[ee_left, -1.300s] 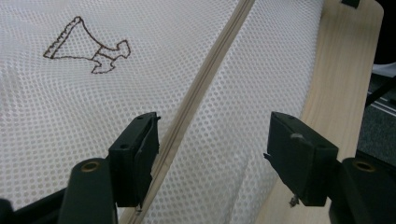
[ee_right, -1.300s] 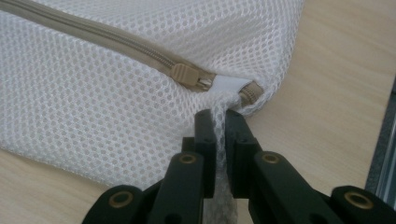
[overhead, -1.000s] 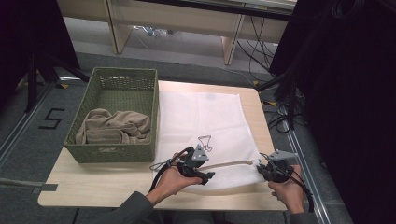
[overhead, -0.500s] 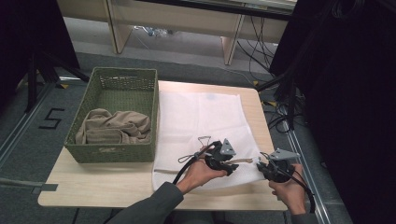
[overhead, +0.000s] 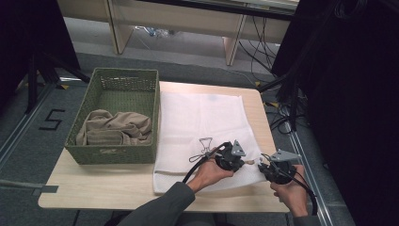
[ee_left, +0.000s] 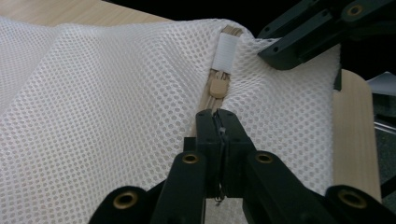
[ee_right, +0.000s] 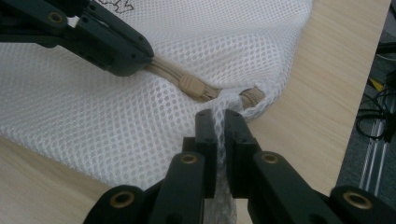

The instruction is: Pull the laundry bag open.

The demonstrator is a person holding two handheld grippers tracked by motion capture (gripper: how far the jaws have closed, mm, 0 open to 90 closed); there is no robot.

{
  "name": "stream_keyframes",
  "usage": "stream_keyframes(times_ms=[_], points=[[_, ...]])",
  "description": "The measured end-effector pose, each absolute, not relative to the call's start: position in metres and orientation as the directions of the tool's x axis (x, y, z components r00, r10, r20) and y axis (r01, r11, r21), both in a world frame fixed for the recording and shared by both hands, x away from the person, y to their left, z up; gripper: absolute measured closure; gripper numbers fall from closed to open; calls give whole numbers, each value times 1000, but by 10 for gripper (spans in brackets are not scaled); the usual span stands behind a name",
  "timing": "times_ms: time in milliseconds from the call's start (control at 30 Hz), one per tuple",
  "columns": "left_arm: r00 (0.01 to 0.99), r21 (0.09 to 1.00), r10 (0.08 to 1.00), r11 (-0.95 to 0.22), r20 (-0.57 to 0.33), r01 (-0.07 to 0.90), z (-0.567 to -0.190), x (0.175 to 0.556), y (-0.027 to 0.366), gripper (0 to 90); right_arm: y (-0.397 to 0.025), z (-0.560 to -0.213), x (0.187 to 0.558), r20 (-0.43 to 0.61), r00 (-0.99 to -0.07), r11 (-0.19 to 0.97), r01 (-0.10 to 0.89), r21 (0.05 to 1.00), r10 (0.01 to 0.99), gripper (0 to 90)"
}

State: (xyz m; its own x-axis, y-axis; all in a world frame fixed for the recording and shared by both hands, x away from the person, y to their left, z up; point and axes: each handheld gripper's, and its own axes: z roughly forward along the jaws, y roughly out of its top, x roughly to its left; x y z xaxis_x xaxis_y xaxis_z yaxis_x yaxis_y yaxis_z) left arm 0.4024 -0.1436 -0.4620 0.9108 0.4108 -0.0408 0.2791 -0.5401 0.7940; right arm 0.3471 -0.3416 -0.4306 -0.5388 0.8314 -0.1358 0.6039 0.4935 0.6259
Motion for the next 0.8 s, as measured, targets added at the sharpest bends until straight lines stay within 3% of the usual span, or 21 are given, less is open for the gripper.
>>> stream_keyframes(times_ms=[267, 333, 367, 500, 800], points=[[911, 770, 413, -574, -22, 278, -470, 406, -154, 881, -338, -427, 348, -153, -551, 509, 583, 633, 821, 868], [911, 766, 411, -572, -43, 294, -471, 408, -157, 844, -337, -426, 347, -159, -556, 517, 578, 631, 816, 868], [910, 766, 413, -571, -43, 295, -472, 408, -158, 778, -337, -425, 348, -159, -557, 516, 573, 637, 815, 868], [913, 764, 405, -578, -35, 286, -471, 410, -161, 717, -334, -423, 346, -166, -565, 525, 562, 639, 808, 868], [910, 776, 414, -563, -33, 284, -470, 414, -164, 710, -330, -420, 347, -176, -577, 536, 544, 646, 797, 868]])
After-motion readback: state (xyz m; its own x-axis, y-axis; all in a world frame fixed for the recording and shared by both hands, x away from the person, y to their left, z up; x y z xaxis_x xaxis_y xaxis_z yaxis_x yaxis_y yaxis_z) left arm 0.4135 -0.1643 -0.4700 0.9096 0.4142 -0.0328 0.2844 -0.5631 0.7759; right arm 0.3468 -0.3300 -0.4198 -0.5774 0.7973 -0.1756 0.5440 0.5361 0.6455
